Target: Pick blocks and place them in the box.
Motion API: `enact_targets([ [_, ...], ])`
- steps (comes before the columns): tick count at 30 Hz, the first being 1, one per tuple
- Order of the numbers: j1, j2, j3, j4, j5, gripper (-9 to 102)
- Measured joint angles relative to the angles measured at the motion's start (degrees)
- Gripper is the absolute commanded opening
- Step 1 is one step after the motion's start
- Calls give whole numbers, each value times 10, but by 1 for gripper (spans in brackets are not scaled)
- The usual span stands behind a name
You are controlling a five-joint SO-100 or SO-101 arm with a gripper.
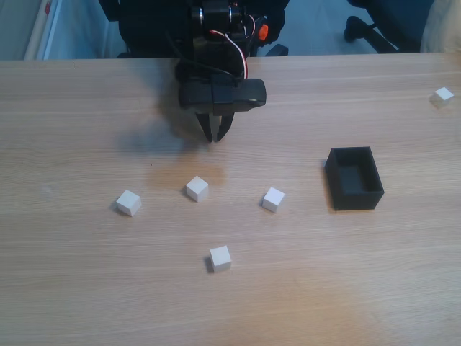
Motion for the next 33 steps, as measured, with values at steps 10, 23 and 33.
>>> enact_targets([
  [10, -72, 0, 0, 0, 47, 0],
  [23, -72, 0, 0, 0, 47, 0],
  [33, -72, 0, 0, 0, 56, 0],
])
